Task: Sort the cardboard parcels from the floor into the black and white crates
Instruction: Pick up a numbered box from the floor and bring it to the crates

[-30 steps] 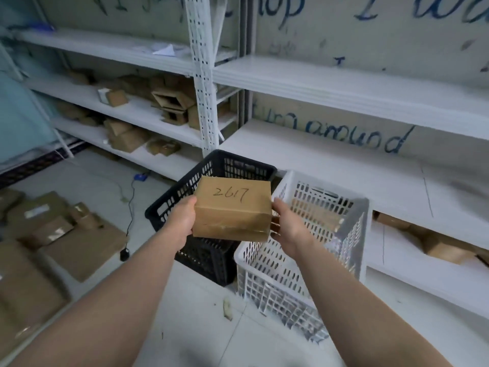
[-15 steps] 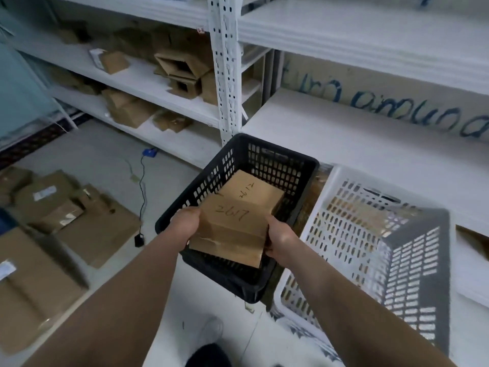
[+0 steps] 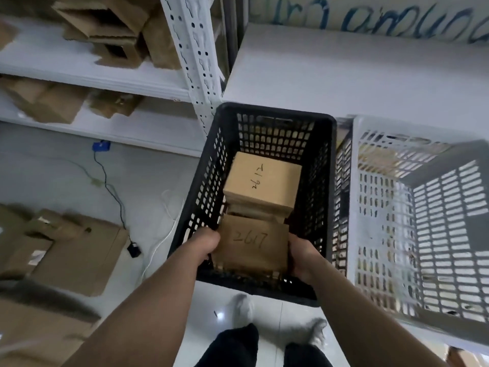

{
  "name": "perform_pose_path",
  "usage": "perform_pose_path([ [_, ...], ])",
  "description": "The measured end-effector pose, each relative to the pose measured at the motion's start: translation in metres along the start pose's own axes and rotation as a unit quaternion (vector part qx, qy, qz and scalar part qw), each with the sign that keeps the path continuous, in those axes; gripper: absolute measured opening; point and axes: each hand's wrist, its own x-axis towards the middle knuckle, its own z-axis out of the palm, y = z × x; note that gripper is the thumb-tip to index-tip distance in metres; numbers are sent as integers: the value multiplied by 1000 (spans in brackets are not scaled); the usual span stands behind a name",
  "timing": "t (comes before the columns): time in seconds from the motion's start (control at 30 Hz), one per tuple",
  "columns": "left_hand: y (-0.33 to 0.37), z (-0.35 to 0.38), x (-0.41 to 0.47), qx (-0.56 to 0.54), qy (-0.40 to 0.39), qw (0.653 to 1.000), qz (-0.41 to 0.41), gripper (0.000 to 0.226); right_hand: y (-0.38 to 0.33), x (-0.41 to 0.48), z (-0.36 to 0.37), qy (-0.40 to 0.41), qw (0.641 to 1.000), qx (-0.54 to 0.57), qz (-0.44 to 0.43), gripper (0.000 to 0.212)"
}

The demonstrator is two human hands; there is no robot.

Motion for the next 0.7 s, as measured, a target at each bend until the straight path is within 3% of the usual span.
perform_pose_path([
  [0.23, -11, 19, 42, -1, -12, 1000, -27, 30, 24, 42, -5, 84, 996, -5, 35, 26],
  [0.53, -15, 36, 74, 5, -19, 999, -43, 31, 36, 80, -7, 68, 993, -52, 86, 33],
  [0.7, -17, 37, 79, 38, -26, 999, -22, 34, 34, 81, -1, 57, 995, -54, 67, 35],
])
